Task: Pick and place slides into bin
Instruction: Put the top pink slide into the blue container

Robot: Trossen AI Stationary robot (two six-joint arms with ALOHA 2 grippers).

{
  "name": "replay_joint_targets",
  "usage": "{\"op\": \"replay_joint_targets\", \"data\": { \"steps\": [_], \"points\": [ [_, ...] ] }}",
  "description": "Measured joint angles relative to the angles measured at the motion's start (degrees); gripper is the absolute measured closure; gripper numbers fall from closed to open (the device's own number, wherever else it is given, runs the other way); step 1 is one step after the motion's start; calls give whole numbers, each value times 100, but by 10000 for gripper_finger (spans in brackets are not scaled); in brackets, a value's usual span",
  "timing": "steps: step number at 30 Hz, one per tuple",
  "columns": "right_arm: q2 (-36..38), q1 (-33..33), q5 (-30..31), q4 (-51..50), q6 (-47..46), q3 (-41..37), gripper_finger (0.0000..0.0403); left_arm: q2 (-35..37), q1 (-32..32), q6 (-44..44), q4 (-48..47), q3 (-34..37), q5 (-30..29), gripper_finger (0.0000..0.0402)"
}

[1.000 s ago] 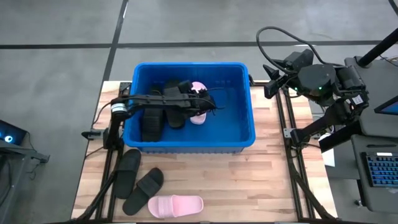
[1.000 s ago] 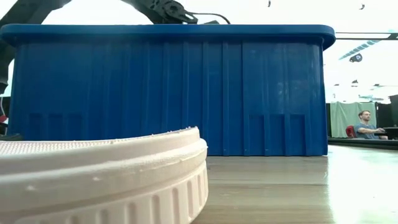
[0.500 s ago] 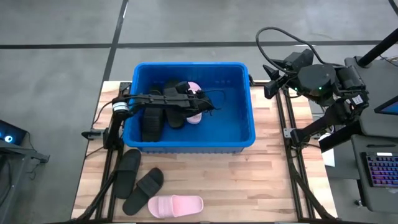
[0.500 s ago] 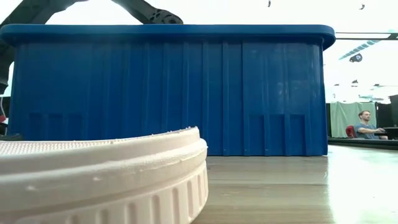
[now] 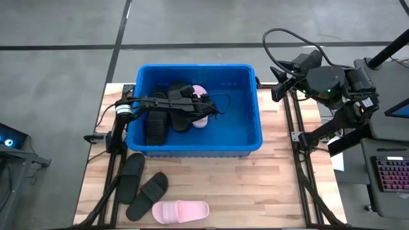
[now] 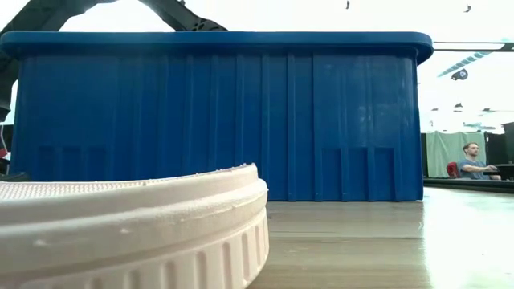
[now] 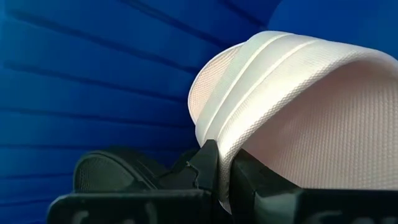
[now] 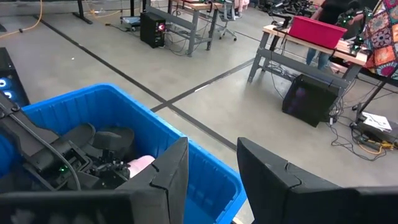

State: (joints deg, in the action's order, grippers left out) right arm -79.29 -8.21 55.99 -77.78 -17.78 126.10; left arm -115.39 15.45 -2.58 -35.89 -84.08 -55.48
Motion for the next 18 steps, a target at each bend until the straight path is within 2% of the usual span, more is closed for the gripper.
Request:
{"op": "replay_joint_targets", "data": {
  "steps": [10, 15, 18],
  "points": [
    [0, 0, -45, 0, 0, 2, 275, 0, 48, 300, 194, 77, 364, 397],
    [0, 0, -50, -2, 0, 1, 275, 0, 96, 340, 200, 76, 824, 364],
    [0, 0, -52, -4, 0, 0, 275, 0, 106, 350, 194, 76, 878, 335]
  ]
}}
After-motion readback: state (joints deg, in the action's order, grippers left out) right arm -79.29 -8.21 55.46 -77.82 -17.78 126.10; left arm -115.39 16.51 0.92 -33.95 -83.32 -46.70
